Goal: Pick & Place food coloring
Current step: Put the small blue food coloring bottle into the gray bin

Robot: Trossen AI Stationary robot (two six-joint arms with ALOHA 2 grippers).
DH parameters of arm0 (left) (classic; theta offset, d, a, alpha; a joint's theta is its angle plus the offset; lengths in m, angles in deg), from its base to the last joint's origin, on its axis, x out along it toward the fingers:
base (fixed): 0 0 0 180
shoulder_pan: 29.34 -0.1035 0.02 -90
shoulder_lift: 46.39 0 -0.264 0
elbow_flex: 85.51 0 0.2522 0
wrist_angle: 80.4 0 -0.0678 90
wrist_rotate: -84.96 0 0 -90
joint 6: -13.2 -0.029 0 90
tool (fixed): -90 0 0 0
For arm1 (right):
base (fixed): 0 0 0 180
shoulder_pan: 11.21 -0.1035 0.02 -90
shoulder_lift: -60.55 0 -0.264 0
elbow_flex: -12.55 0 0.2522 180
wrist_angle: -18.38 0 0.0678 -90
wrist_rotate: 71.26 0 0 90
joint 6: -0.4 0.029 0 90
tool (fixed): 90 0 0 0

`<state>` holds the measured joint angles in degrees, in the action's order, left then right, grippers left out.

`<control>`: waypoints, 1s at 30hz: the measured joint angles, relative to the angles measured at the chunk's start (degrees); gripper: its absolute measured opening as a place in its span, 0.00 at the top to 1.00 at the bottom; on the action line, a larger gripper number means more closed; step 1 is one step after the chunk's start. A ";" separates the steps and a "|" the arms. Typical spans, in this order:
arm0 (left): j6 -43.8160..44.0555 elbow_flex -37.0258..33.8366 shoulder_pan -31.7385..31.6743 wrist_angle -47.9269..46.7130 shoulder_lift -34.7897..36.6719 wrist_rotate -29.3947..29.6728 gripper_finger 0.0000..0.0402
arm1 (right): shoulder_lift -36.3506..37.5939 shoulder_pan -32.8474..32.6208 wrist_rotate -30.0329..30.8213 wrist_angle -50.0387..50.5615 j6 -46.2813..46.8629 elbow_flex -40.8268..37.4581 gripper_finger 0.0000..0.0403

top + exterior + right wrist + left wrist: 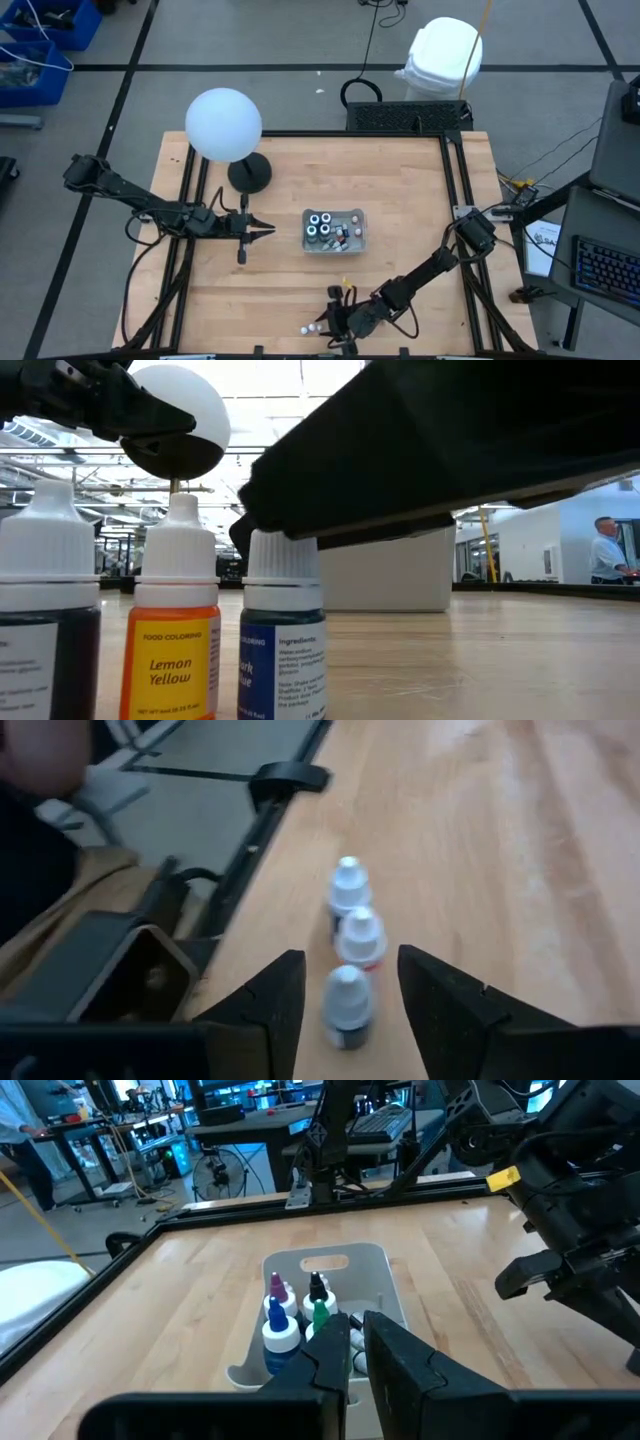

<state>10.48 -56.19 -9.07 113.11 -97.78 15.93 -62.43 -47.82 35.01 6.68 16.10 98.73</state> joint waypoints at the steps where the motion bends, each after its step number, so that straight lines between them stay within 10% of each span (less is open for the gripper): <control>1: 0.00 0.01 0.00 0.00 0.00 0.00 0.90 | 0.00 0.13 -0.11 -0.03 0.17 0.00 0.63; 30: -0.02 0.00 0.00 -0.07 -0.02 0.00 0.90 | 0.02 1.77 -4.46 0.48 1.65 0.00 0.78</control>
<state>10.46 -56.19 -9.07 113.04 -97.80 15.93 -62.41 -46.05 30.55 7.16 17.74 98.73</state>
